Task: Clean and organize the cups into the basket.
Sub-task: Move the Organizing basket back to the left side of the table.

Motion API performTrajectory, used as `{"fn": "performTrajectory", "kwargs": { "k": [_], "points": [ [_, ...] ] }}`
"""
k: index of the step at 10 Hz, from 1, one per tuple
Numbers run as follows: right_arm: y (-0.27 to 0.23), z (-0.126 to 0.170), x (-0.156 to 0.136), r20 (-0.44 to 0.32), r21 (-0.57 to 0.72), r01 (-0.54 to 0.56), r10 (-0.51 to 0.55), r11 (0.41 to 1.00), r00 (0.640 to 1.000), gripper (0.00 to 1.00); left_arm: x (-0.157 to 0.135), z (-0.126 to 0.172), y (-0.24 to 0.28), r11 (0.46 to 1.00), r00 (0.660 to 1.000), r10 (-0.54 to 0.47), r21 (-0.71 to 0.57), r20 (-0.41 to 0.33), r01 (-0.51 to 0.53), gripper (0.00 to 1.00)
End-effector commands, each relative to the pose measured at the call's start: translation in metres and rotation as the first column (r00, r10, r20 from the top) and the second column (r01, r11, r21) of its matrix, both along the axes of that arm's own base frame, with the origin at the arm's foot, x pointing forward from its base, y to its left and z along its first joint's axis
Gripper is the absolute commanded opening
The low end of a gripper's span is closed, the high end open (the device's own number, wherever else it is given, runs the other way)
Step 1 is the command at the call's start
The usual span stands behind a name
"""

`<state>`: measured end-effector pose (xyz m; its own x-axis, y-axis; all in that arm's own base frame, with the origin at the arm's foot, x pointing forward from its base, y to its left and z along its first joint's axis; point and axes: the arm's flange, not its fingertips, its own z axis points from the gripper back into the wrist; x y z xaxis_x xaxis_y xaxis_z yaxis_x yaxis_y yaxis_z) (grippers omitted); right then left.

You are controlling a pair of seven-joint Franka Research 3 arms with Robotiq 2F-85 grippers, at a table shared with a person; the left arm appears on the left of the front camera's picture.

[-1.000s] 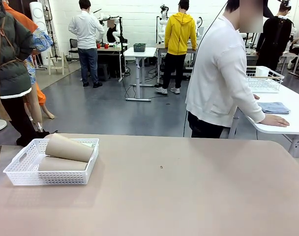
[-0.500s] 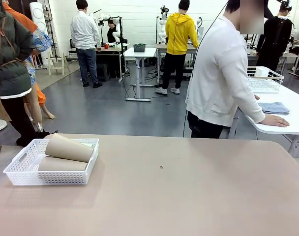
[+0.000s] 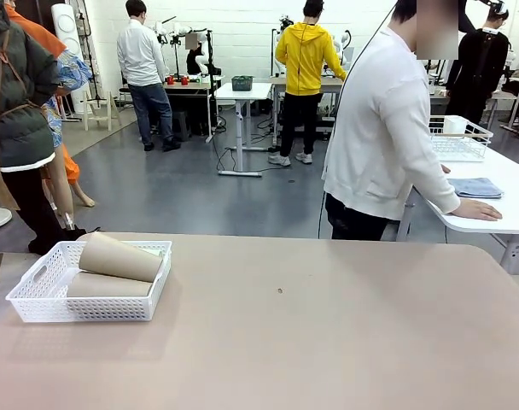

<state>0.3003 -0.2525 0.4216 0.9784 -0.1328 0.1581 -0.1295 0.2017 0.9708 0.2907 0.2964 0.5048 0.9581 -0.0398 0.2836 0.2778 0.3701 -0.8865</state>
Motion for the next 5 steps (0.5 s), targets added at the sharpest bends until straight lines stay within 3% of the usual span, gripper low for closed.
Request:
{"fn": "performTrajectory", "kwargs": {
  "k": [1, 5],
  "points": [
    [0.0024, 0.0005, -0.0019, 0.001, -0.002, -0.004, 0.004, 1.000, 1.000, 1.00, 0.0008, 0.0033, 0.0017, 1.000, 1.000, -0.009, 0.002, -0.004, 0.009, 1.00],
    [0.0024, 0.0005, -0.0019, 0.001, -0.002, -0.004, 0.004, 1.000, 1.000, 1.00, 0.0008, 0.0033, 0.0017, 1.000, 1.000, -0.009, 0.002, -0.004, 0.009, 1.00]
  ]
}}
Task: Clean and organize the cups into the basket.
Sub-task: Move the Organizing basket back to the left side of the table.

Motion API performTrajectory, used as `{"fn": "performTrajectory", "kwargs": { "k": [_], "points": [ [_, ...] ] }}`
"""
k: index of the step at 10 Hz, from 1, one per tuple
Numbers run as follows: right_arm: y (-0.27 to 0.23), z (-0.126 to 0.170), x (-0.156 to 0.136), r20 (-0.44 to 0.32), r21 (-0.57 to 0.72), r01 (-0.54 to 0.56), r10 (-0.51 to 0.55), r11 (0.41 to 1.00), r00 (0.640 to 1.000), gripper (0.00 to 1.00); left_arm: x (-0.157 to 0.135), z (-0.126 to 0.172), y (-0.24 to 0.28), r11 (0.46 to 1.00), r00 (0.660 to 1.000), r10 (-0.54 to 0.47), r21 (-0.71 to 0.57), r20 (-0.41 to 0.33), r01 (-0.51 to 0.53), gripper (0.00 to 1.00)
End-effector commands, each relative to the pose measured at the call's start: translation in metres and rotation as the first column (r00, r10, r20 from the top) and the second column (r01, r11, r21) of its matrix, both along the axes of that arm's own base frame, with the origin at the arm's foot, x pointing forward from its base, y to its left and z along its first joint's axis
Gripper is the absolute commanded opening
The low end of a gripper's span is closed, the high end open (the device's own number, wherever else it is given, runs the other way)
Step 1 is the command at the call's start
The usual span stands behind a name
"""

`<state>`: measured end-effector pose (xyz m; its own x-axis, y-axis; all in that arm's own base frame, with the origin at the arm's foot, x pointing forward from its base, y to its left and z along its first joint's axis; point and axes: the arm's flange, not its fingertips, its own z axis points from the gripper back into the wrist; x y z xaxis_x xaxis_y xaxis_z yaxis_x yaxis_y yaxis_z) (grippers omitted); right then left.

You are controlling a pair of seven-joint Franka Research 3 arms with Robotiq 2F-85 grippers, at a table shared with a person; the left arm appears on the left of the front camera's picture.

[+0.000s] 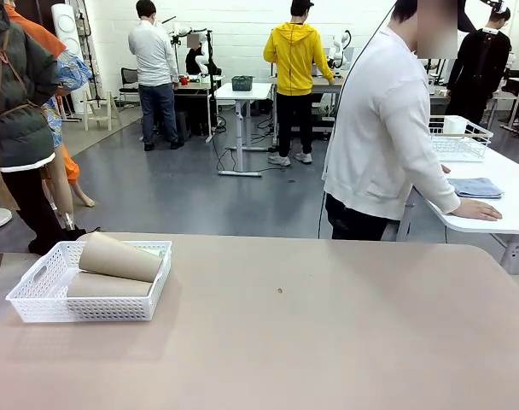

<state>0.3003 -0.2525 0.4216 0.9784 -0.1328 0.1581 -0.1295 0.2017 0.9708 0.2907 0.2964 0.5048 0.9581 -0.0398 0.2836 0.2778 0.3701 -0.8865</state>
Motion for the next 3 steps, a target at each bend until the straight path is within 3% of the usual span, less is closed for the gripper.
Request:
{"fn": "performTrajectory", "kwargs": {
  "k": [1, 3],
  "points": [
    [0.0024, 0.0005, -0.0019, 0.001, -0.002, -0.004, 0.004, 1.000, 1.000, 1.00, 0.0008, 0.0033, 0.0017, 1.000, 1.000, -0.009, 0.002, -0.004, 0.009, 1.00],
    [0.0024, 0.0005, -0.0019, 0.001, -0.002, -0.004, 0.004, 1.000, 1.000, 1.00, 0.0008, 0.0033, 0.0017, 1.000, 1.000, -0.009, 0.002, -0.004, 0.009, 1.00]
  ]
}}
